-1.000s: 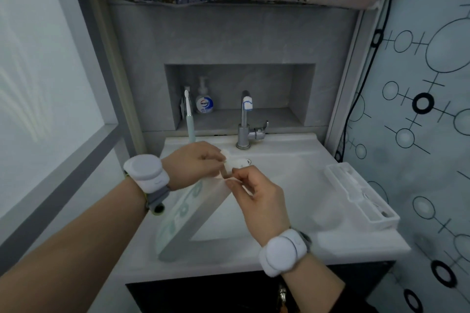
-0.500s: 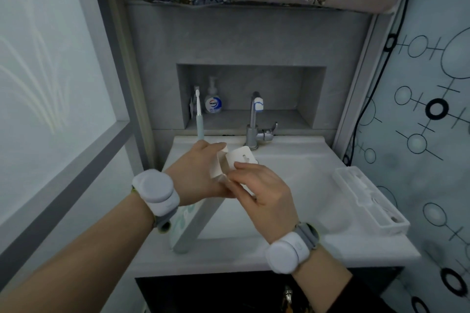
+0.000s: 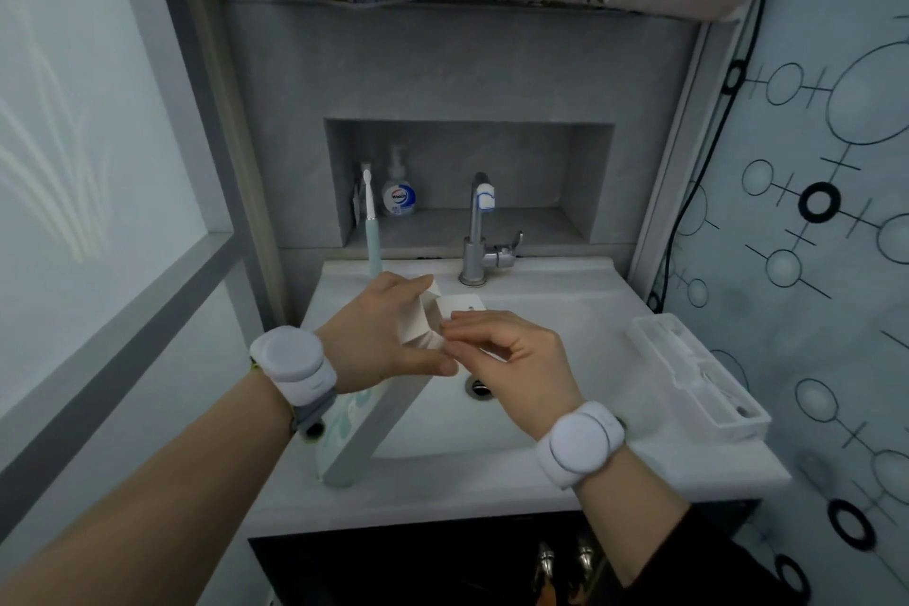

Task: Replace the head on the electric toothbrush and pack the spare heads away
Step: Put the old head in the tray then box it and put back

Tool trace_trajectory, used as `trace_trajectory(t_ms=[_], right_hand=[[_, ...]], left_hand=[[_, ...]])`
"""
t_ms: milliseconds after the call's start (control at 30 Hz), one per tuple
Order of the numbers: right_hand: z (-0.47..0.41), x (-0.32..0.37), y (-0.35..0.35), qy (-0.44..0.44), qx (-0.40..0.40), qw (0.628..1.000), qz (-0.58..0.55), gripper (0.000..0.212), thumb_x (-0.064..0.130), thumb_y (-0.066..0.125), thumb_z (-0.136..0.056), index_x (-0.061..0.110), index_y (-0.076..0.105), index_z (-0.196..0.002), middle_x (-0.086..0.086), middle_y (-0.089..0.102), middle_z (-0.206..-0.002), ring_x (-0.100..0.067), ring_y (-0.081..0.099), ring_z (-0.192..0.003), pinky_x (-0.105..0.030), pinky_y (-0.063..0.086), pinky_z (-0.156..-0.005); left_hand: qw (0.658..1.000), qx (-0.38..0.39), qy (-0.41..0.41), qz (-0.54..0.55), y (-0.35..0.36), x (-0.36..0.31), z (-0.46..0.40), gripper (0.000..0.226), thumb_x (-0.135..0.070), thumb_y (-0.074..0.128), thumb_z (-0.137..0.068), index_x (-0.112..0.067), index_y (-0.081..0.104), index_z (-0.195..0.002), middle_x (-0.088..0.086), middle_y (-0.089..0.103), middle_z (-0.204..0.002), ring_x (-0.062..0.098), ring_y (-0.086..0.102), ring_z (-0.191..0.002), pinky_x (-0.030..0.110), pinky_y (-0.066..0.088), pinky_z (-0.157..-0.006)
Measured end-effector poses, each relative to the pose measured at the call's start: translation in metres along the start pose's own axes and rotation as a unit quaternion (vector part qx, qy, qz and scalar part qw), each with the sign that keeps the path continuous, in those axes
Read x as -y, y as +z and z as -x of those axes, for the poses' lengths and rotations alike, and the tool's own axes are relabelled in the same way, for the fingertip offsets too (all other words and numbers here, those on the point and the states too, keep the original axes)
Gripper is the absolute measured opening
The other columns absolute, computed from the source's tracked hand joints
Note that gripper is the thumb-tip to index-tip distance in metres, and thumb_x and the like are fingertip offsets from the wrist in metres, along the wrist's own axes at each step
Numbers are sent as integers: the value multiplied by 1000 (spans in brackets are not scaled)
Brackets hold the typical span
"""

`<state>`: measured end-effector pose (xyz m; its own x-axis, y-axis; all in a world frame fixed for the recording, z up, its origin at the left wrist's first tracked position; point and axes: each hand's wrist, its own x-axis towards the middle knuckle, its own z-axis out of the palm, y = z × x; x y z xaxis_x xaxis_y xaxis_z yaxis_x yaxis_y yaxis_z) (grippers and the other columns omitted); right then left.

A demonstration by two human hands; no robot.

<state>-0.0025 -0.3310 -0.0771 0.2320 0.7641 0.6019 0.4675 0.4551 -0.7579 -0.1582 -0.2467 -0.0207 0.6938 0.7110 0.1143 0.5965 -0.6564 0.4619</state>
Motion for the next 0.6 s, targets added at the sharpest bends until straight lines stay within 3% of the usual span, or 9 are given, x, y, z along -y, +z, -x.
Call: trace_trajectory(t_ms=[100,167,233,300,367,433,500,600], right_hand=[[-10,0,-30,76,-7,997,-9,15,12,72,-81,16,77,-95,5,74,-100,-4,67,-97,-20,52,-88],[-20,-17,-68,151,-49,984,84,21,17,70,-83,21,73,-103,7,71,-106,-6,64,-102,-18,46,-89],[-28,-48,-115,250,-55,946,200,33,21,68,-84,20,66,-117,1,65,-120,-17,59,-113,-20,41,-92],[-28,-82,-160,354,6,865,354,52,36,65,-83,19,53,-131,-5,56,-135,-27,53,-121,-27,41,-98],[-20,-106,-185,423,89,757,489,76,58,59,-78,20,38,-141,-11,47,-142,-32,46,-126,-36,37,-104],[-7,-124,-200,464,118,697,534,94,73,53,-71,26,22,-147,-12,34,-149,-35,34,-135,-45,31,-108],[5,-138,-206,482,124,678,541,100,78,51,-67,33,16,-148,-12,26,-152,-38,26,-138,-49,27,-109],[13,-144,-206,487,118,685,529,97,73,55,-70,35,13,-148,-11,26,-151,-38,28,-136,-49,30,-108]], left_hand=[[1000,-15,4,-24,2,-1,-2,104,-62,72,-62,-22,24,-146,-3,36,-140,14,38,-123,24,28,-102],[999,-18,2,-46,2,-3,-3,104,-64,70,-63,-22,24,-146,-3,35,-141,16,38,-124,29,30,-105],[997,-16,10,-72,3,-8,-5,105,-65,69,-63,-23,22,-147,-3,34,-142,17,38,-124,31,31,-106],[994,-11,23,-103,5,-15,-9,106,-65,69,-63,-23,21,-147,-4,32,-142,16,37,-124,30,32,-107],[989,2,33,-143,5,-18,-11,105,-65,68,-64,-22,19,-147,-5,31,-143,16,36,-126,30,32,-108],[981,27,44,-187,9,-20,-16,104,-65,67,-65,-22,19,-147,-6,31,-142,15,36,-127,28,31,-107],[975,52,45,-212,16,-19,-20,104,-66,67,-65,-22,20,-147,-7,33,-139,14,38,-124,26,33,-104],[971,89,35,-219,32,-12,-23,105,-67,67,-62,-22,22,-146,-6,36,-135,14,40,-119,26,36,-102]])
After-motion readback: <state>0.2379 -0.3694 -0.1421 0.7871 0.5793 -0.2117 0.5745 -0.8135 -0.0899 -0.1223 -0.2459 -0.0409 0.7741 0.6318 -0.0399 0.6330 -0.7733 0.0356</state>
